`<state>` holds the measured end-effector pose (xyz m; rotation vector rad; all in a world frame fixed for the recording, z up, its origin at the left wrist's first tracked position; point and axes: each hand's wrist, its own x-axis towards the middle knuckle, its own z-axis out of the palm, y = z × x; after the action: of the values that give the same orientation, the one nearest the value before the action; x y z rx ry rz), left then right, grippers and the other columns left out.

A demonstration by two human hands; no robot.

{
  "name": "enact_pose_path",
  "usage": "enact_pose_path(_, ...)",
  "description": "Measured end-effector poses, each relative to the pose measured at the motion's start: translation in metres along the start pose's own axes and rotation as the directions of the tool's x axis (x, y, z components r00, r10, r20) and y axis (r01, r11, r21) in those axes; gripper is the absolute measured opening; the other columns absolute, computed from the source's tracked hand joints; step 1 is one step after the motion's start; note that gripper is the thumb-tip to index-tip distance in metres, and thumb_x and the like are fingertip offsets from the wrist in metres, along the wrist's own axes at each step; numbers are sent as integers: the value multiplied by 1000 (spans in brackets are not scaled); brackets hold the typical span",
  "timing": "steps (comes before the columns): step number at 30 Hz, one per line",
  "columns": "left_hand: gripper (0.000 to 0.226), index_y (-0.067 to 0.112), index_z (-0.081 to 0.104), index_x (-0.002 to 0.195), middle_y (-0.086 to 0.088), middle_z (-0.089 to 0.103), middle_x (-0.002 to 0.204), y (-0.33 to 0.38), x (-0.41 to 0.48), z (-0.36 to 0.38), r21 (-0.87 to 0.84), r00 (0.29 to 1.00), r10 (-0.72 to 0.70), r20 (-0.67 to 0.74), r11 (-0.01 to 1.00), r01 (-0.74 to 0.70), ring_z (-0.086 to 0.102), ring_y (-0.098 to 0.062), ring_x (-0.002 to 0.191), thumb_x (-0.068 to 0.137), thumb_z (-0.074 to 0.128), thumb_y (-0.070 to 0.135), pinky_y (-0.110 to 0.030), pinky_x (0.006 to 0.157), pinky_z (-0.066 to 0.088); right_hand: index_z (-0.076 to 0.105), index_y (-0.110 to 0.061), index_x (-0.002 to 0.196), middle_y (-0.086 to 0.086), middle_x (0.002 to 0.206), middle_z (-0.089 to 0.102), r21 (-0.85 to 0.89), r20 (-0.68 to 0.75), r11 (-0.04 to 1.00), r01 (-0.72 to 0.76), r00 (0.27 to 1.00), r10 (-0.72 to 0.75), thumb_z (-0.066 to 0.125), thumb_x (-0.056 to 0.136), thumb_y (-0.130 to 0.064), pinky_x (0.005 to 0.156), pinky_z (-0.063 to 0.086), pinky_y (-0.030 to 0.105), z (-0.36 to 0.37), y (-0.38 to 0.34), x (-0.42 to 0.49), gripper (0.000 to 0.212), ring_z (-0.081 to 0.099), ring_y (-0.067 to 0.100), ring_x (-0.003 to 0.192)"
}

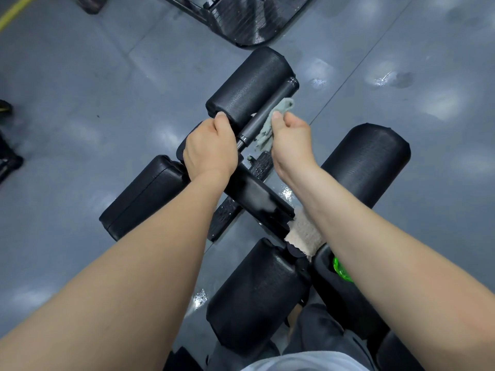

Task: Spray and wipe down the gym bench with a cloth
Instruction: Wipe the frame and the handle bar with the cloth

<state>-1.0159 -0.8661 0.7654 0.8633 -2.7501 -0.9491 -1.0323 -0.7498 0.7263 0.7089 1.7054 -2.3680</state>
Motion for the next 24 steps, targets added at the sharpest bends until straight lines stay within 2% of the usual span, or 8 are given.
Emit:
enact_pose_path(6, 50, 14, 42, 65, 0, 52, 68, 1, -2, 0, 15, 1000, 26, 3, 1000, -26, 49, -27, 74, 102, 29, 45, -43, 76, 45, 67, -8, 86, 3, 71, 63, 146, 91, 988, -59, 995, 46, 54, 103, -10, 71, 53, 34, 8, 22, -27, 22, 60, 15, 68)
enact_pose_path(11, 50, 14, 42, 65, 0, 51, 68, 0, -2, 0, 23, 1000, 26, 4, 999, -27, 49, -28, 75, 102, 29, 45, -41, 73, 41, 69, -1, 88, 12, 76, 67, 116, 153, 989, -89, 986, 70, 61, 99, -9, 78, 53, 44, 2, 23, -32, 16, 62, 25, 75)
enact_pose_path(14, 49, 15, 38, 64, 0, 48, 66, 1, -2, 1, 20, 1000, 20, 3, 1000, -20, 46, -27, 72, 102, 30, 45, -42, 73, 42, 66, -3, 80, 9, 63, 67, 100, 91, 994, -47, 995, 38, 58, 100, -7, 65, 55, 36, -7, 4, -15, 21, 63, 21, 57)
enact_pose_path(17, 49, 15, 38, 64, -1, 49, 66, 1, -2, 1, 15, 1000, 20, 0, 1000, -20, 47, -28, 73, 101, 30, 46, -42, 73, 42, 69, -9, 87, -1, 64, 64, 92, -32, 993, 67, 997, -64, 53, 100, -5, 68, 53, 36, -17, -18, 19, 21, 60, 16, 59)
enact_pose_path(19, 49, 14, 40, 65, -1, 51, 67, -1, -1, 1, 22, 1000, 21, -1, 1000, -21, 49, -27, 72, 101, 30, 46, -41, 71, 41, 72, -14, 101, -6, 74, 66, -155, -38, 974, 168, 984, -176, 51, 98, -18, 76, 53, 39, -21, -20, 39, 22, 60, 15, 70)
enact_pose_path(21, 50, 11, 44, 68, -2, 53, 68, -2, 0, 2, 33, 1000, 26, -1, 999, -26, 47, -21, 65, 101, 29, 46, -39, 68, 38, 66, -19, 131, -3, 102, 71, -440, 8, 857, 268, 956, -294, 47, 98, -27, 95, 52, 37, -25, -14, 44, 39, 65, 16, 95)
enact_pose_path(22, 50, 10, 45, 69, -2, 53, 68, -3, 0, 3, 38, 1000, 30, -3, 999, -30, 46, -18, 63, 100, 29, 46, -39, 68, 38, 58, -16, 142, 3, 125, 69, -507, 48, 793, 339, 929, -366, 47, 100, -23, 110, 44, 29, -28, -12, 41, 44, 62, 17, 117)
enact_pose_path(24, 50, 10, 44, 67, -2, 53, 66, -2, 2, 2, 39, 999, 34, -9, 999, -33, 44, -18, 61, 100, 29, 46, -39, 68, 39, 53, -9, 145, 11, 151, 50, -562, 188, 644, 519, 838, -512, 47, 101, -6, 119, 21, 14, -33, -6, 35, 45, 39, 22, 146)
